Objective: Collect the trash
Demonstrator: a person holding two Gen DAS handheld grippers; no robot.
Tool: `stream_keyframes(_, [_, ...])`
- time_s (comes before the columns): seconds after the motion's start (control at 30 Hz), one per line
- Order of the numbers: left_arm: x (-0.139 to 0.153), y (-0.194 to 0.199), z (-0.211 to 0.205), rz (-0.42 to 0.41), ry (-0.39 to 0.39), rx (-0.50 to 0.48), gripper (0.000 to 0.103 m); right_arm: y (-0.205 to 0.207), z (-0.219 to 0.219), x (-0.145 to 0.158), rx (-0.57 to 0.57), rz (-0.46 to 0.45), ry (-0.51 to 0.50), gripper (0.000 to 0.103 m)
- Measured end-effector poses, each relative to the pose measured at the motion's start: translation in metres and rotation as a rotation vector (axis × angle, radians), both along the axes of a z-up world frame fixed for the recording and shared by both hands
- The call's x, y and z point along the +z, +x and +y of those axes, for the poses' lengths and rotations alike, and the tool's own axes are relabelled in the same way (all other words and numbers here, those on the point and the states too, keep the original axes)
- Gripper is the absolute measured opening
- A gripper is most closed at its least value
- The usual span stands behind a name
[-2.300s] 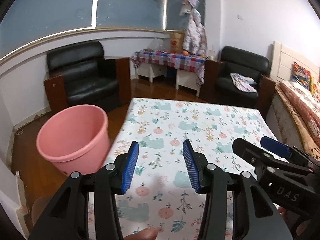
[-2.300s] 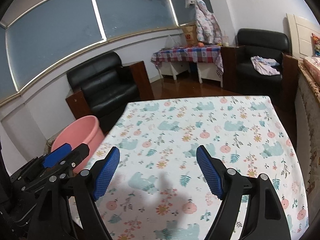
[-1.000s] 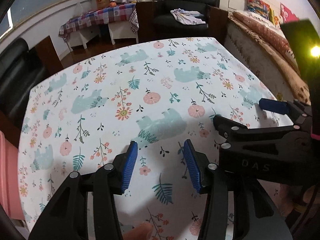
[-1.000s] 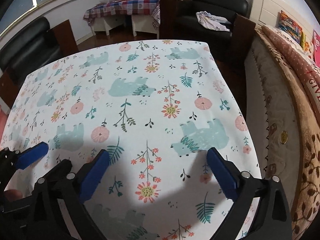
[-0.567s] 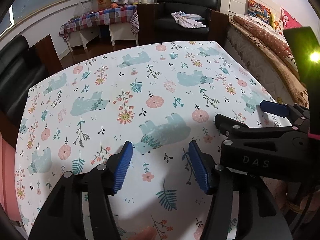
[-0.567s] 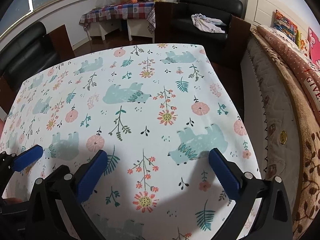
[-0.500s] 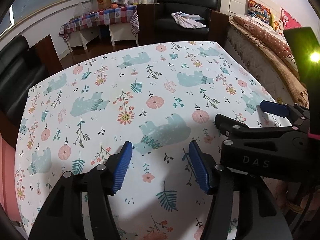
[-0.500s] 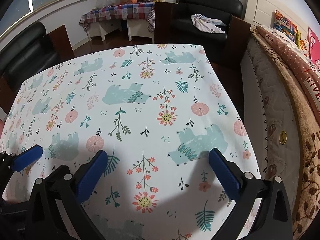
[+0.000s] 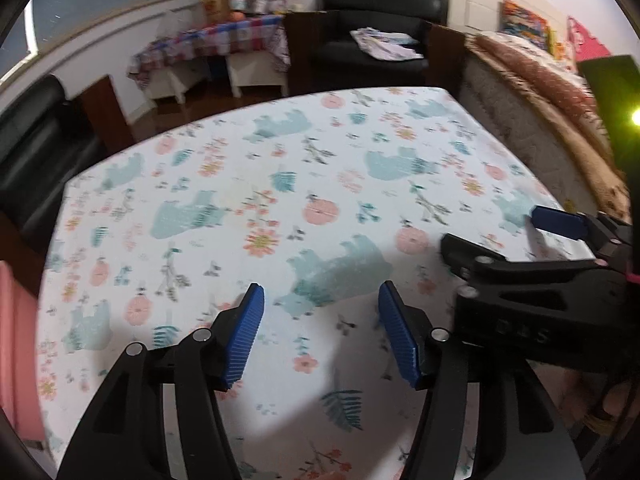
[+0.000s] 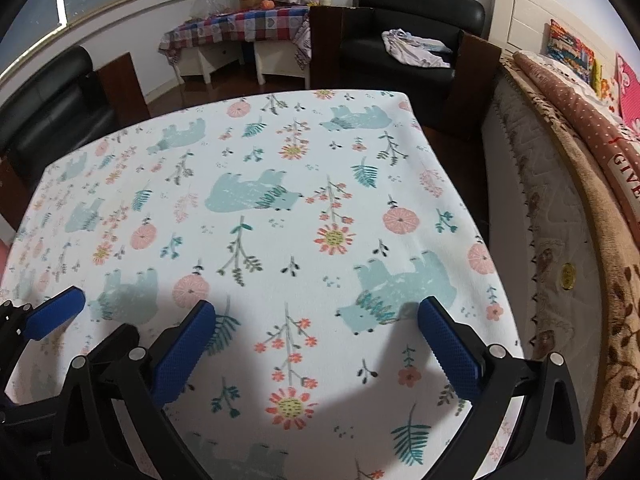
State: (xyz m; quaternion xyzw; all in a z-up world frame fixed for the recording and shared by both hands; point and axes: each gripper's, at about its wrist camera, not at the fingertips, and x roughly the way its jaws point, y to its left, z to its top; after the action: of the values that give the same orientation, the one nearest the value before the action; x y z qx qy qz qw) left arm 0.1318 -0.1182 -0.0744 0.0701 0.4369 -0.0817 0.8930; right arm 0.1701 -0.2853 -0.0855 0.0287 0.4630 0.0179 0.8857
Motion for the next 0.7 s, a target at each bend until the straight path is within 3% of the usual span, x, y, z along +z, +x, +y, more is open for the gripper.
stream_keyframes(0.07, [0.002, 0.001, 0.005, -0.012, -0.041, 0.022, 0.060, -0.003, -0.004, 0.005, 0.002, -0.025, 0.057, 0.100])
stream_keyframes(0.13, [0.000, 0.005, 0.008, 0.007, -0.067, 0.043, 0.060, -0.003, -0.004, 0.006, -0.004, -0.025, 0.041, 0.100])
stream_keyframes(0.3, [-0.003, 0.006, -0.001, 0.013, 0.000, 0.047, 0.063, 0.002, -0.003, 0.001, -0.015, -0.002, 0.014, 0.100])
stream_keyframes(0.47, [-0.006, 0.010, 0.008, 0.033, -0.018, 0.101, 0.082, 0.002, -0.002, 0.001, -0.030, -0.004, 0.021, 0.100])
stream_keyframes(0.7, [-0.005, 0.011, 0.010, 0.035, -0.024, 0.104, 0.083, 0.001, -0.002, 0.001, -0.030, -0.004, 0.021, 0.100])
